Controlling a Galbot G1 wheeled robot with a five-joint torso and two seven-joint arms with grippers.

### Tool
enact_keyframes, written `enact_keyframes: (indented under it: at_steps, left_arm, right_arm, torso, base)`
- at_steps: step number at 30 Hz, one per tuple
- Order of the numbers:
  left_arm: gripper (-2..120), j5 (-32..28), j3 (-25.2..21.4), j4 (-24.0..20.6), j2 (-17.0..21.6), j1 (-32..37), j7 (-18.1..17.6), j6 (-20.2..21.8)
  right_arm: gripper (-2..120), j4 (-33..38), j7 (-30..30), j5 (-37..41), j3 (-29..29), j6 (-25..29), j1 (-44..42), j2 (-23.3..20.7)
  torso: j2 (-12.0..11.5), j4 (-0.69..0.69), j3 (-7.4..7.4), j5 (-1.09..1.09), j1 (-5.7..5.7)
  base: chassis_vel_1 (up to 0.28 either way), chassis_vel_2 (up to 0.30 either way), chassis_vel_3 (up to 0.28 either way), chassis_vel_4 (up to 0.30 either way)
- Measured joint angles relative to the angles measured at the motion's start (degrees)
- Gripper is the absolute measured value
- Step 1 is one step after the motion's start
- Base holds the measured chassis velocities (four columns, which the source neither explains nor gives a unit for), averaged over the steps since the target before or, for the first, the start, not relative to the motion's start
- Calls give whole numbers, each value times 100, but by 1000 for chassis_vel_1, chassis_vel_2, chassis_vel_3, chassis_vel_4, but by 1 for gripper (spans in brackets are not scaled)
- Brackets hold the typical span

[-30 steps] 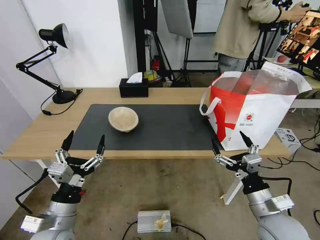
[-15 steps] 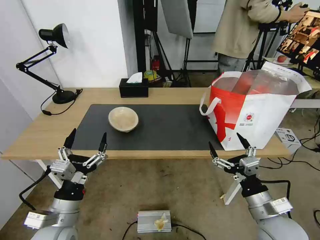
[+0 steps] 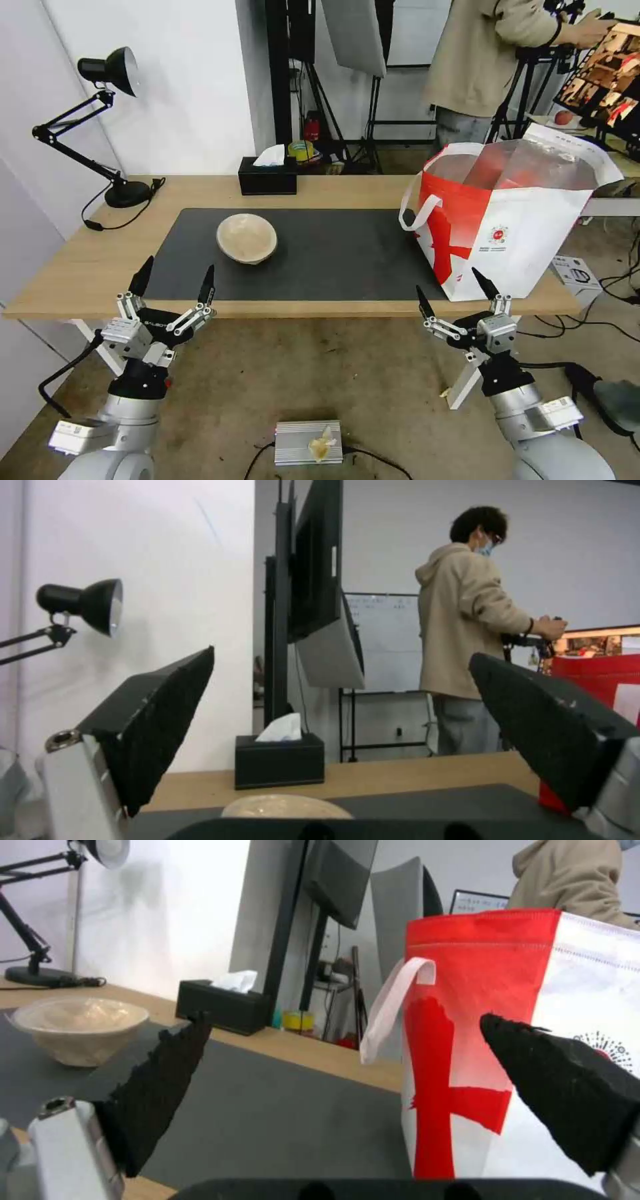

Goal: Pick up the trash from the table and place it into the takeout bag.

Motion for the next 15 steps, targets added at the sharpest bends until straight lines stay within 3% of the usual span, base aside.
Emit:
enact_keyframes:
  at_steps: [8,15]
  left_arm:
    - [100,44,201,101,286,-246,-135,162]
    - [100,32,564,263,780,-600,-299,305]
  right_arm:
    - [100,-3,1,1,-1,0,2,-1]
    - [100,-4,3,2,-1,0,4,-2]
  torso:
    - [0,0,0,0,0]
    - [0,0,0,0,0]
  base:
    - [0,0,0,0]
    - [0,0,0,0]
